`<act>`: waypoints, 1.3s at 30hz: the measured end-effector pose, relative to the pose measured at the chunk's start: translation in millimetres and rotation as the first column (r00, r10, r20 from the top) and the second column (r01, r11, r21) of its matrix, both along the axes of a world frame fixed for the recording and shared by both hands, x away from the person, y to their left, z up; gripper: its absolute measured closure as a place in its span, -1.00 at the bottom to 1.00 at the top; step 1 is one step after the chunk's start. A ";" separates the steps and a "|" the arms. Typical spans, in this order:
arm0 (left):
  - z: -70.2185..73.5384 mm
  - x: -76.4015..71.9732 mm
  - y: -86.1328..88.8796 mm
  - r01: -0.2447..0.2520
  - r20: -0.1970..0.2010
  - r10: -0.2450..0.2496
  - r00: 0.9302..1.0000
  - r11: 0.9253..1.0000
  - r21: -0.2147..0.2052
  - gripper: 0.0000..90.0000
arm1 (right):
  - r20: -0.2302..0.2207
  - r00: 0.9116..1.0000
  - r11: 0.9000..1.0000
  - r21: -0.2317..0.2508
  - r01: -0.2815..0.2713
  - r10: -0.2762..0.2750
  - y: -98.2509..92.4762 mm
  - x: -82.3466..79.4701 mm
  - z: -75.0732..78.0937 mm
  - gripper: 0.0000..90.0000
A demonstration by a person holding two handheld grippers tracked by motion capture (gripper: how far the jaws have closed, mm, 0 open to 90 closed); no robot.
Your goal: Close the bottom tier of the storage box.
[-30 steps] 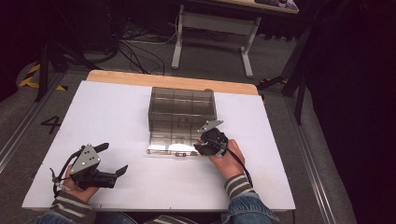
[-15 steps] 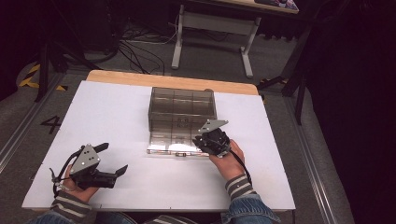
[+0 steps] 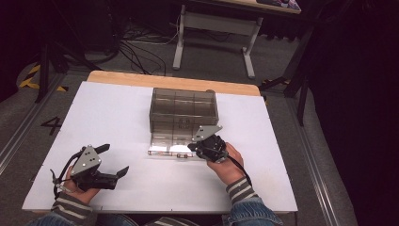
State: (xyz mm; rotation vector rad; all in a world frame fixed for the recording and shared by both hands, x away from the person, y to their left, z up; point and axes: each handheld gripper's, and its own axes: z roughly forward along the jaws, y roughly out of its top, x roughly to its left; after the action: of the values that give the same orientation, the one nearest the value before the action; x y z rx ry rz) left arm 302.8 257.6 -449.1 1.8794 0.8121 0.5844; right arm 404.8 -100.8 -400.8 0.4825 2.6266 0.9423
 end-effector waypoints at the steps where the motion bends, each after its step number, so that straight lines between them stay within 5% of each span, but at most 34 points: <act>1: 0.1 0.0 0.0 0.000 0.000 0.000 1.000 1.000 0.000 -0.95 | 0.006 1.000 1.000 -0.006 -0.006 0.006 1.2 -1.0 0.2 1.00; 9: -0.1 0.5 0.0 0.000 0.000 0.000 1.000 1.000 0.001 -0.95 | -0.019 0.999 0.999 -0.019 -0.042 0.042 6.8 -4.0 -0.7 1.00; 18: -0.1 0.4 0.1 0.000 0.000 0.000 1.000 1.000 0.001 -0.95 | -0.097 0.993 0.991 -0.106 -0.083 0.073 14.4 -2.8 -13.1 1.00; 28: 0.0 0.7 0.4 0.001 0.004 -0.001 1.000 1.000 0.004 -0.95 | -0.173 0.984 0.980 -0.184 -0.079 0.047 18.0 2.5 -25.5 1.00; 39: -0.1 0.7 0.3 0.001 0.003 -0.001 1.000 1.000 0.004 -0.95 | -0.209 0.978 0.974 -0.215 -0.068 0.023 19.6 8.5 -33.5 1.00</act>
State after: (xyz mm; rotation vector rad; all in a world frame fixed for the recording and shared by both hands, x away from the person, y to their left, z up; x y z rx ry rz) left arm 303.5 258.0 -449.2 1.8816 0.8089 0.5887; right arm 413.2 -81.2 -434.3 0.4877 2.8959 0.6295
